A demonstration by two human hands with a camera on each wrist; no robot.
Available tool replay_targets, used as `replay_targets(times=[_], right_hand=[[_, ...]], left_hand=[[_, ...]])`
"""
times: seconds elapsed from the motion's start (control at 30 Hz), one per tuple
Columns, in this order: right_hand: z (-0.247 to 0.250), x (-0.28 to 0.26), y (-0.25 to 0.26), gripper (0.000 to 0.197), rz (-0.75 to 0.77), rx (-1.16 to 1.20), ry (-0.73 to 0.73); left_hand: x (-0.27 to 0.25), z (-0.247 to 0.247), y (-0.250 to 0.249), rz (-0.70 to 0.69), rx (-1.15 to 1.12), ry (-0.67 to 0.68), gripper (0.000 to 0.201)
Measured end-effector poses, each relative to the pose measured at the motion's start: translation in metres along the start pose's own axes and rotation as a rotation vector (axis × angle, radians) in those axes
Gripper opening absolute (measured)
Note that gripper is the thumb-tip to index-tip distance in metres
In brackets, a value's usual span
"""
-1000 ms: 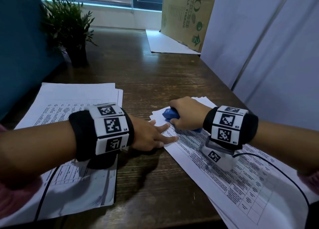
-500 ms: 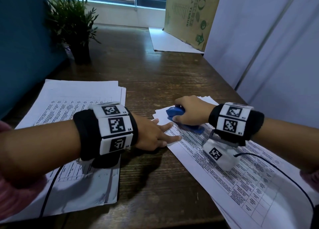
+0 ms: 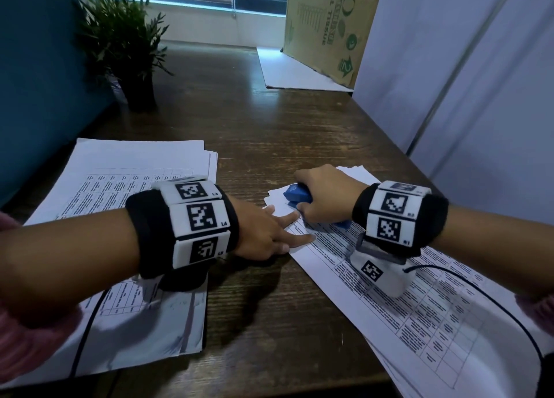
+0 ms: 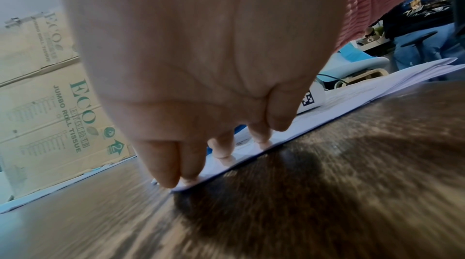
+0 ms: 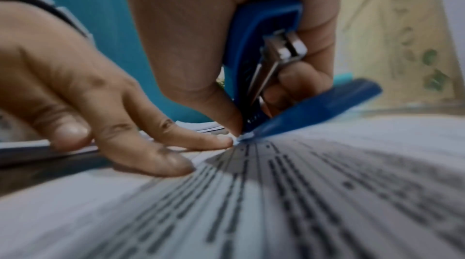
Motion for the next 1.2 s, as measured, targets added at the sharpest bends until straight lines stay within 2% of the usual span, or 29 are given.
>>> replay_targets(times=[0.07, 0.27, 0.3, 0.37, 0.5, 0.73, 0.97, 1.1, 1.2], right_hand=[[-0.002, -0.001, 0.004, 0.018, 0.041, -0.058, -0.007], [-0.006, -0.001, 0.014, 0.052, 0.145, -0.339, 0.013], [-0.006, 0.0, 0.015, 0.052, 0.15, -0.347, 0.01], [-0.006, 0.002, 0.013, 0.04, 0.135, -0.281, -0.003], [0.002, 0.004, 0.001, 0.016, 0.004, -0.006, 0.05], [-0.001, 0.013, -0.008, 0.015, -0.124, 0.247, 0.083], [0.0, 0.016, -0.022, 0.025, -0.199, 0.463, 0.132], [0.017, 0.006, -0.033, 0.022, -0.177, 0.41, 0.202], [0.028, -0.003, -0.05, 0.02, -0.205, 0.322, 0.132]], left_hand=[[0.0, 0.0, 0.0, 0.002, 0.001, -0.003, 0.048], [0.0, 0.0, 0.0, 0.0, -0.014, -0.02, 0.048], [0.0, -0.001, 0.0, 0.0, -0.013, -0.021, 0.048], [-0.001, -0.001, 0.0, 0.0, -0.011, -0.017, 0.048], [0.0, 0.0, 0.0, 0.002, -0.006, -0.006, 0.048], [-0.001, 0.001, -0.001, 0.002, 0.0, 0.001, 0.048], [-0.001, 0.0, 0.0, 0.0, 0.028, 0.0, 0.048], [0.0, 0.002, 0.0, 0.001, 0.047, 0.001, 0.048], [0.0, 0.002, 0.0, 0.0, 0.05, 0.002, 0.048]])
Point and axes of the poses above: each hand's wrist, its own x-axis towards the middle knuckle, its own z-axis out of the back of the hand, y = z × x, the point moved 1 cm from there along x, towards the middle knuckle, and after that the axes turned 1 degree about z, right-handed, at the moved point
